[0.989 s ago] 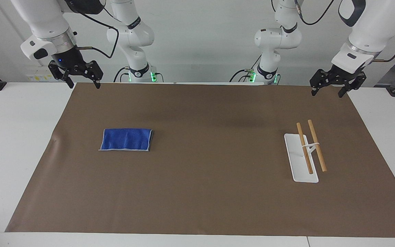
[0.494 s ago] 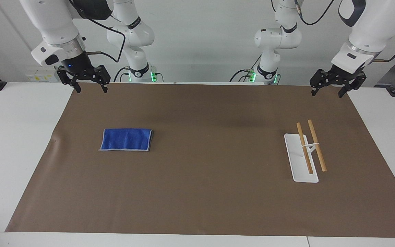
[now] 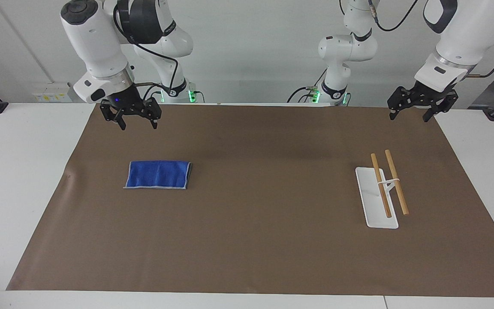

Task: Right arm passes towel to left arm to hang
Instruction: 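Reach the right gripper down to the blue towel's edge and grasp it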

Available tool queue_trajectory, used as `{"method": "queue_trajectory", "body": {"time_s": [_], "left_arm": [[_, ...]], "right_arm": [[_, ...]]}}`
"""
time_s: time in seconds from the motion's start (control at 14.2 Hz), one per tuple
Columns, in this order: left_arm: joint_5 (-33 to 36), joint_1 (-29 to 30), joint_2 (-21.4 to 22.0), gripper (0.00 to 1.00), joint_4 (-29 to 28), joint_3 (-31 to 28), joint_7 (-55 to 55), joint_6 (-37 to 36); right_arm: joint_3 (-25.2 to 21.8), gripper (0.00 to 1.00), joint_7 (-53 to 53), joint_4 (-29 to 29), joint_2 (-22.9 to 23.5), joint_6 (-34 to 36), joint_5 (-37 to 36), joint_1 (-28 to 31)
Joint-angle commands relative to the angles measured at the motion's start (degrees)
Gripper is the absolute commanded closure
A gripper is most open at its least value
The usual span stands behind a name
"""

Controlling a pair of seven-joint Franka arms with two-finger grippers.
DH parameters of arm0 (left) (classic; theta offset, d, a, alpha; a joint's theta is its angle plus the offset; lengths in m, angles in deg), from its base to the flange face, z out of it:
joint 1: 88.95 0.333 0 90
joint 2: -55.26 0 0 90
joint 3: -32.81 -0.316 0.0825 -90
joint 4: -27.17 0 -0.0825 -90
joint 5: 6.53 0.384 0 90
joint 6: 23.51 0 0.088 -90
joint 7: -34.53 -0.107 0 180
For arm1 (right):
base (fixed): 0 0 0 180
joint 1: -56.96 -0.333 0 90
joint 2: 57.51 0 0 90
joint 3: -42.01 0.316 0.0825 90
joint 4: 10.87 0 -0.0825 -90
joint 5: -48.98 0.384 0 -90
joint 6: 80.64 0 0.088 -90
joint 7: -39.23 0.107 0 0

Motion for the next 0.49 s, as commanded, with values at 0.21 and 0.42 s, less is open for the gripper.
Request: {"method": "queue_trajectory", "body": {"time_s": [0.21,0.42], "left_arm": [[-0.34,0.16,1.23,0.0,-1.11,-0.18,-0.75,-0.47],[-0.34,0.16,1.23,0.0,-1.11,-0.18,-0.75,-0.47]], "right_arm": [[0.05,0.0,-0.92,-11.65,4.12,-16.76,1.42,-0.66],[0.05,0.0,-3.72,-15.33,6.06,-22.11,1.42,-0.57]]}}
